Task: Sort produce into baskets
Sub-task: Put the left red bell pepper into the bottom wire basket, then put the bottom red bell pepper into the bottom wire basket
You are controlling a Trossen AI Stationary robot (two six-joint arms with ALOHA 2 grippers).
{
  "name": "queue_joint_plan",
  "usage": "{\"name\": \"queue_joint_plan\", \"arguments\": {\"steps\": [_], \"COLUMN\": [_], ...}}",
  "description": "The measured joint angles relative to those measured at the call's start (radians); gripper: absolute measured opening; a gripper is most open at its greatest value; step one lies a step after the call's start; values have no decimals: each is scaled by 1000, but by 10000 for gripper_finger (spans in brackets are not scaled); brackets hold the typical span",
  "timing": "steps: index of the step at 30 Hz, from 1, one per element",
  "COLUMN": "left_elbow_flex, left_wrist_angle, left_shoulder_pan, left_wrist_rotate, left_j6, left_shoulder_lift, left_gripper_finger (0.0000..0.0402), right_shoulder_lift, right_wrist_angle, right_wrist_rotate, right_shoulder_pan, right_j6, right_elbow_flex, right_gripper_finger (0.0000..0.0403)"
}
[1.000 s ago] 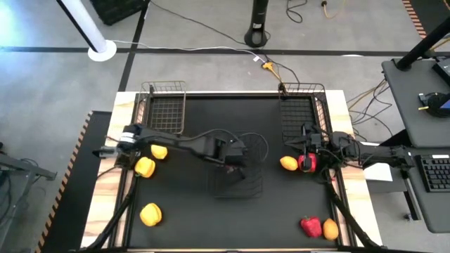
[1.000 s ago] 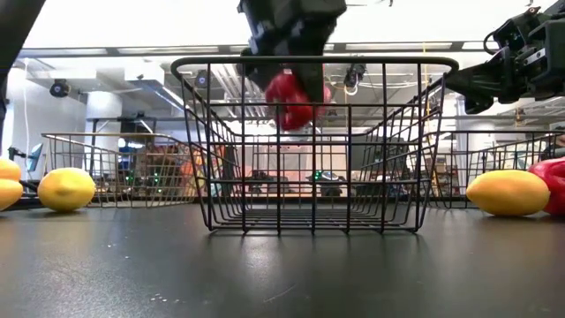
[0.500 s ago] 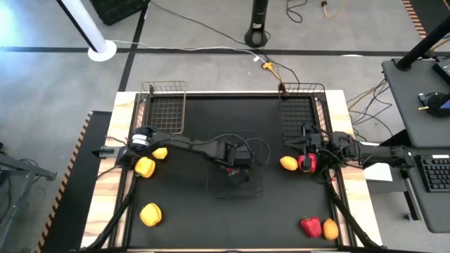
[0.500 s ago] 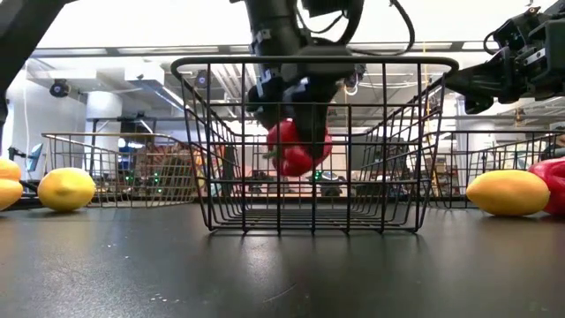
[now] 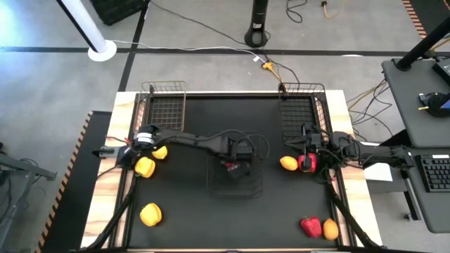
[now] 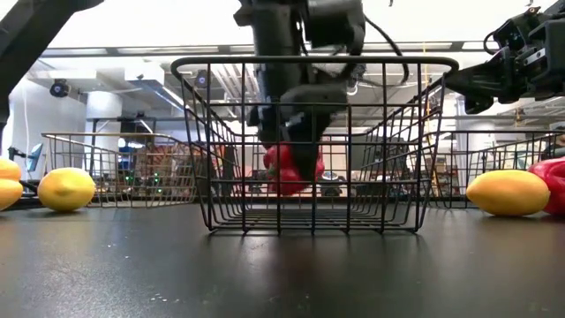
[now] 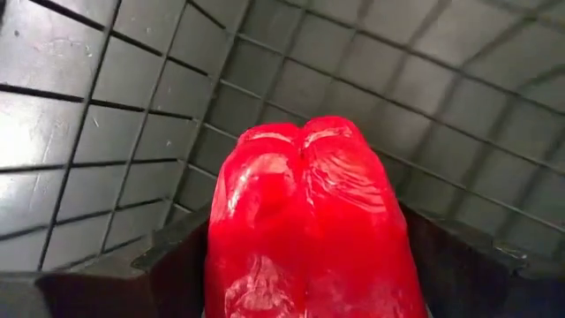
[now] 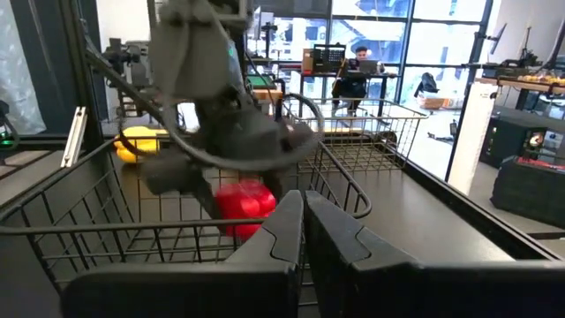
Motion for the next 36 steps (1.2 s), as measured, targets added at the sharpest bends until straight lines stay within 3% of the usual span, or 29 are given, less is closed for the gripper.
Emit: {"name": "queue_joint_plan", "arguments": {"steps": [11, 22, 30, 36], "left_elbow_flex": [0, 36, 287, 522], "left_wrist_angle": [7, -57, -306, -568], "left_shoulder_pan": [46, 52, 42, -41], "left_wrist_rotate": [-21, -22, -36, -146], "left_j6": [8, 8, 25, 31], "left_shoulder_lift": [51, 54, 54, 47], "left_gripper_finger": [310, 346, 350, 350], "right_shoulder_lift": [0, 0, 0, 0], "right_wrist_angle": [0, 0, 0, 0], "right_wrist_rotate": [0, 0, 0, 0], "right_shoulder_pan": [0, 0, 0, 0], "right_j6": [0, 0, 0, 0], "right_elbow_flex": [0, 0, 0, 0], "right_gripper_finger": [9, 9, 9, 9]}}
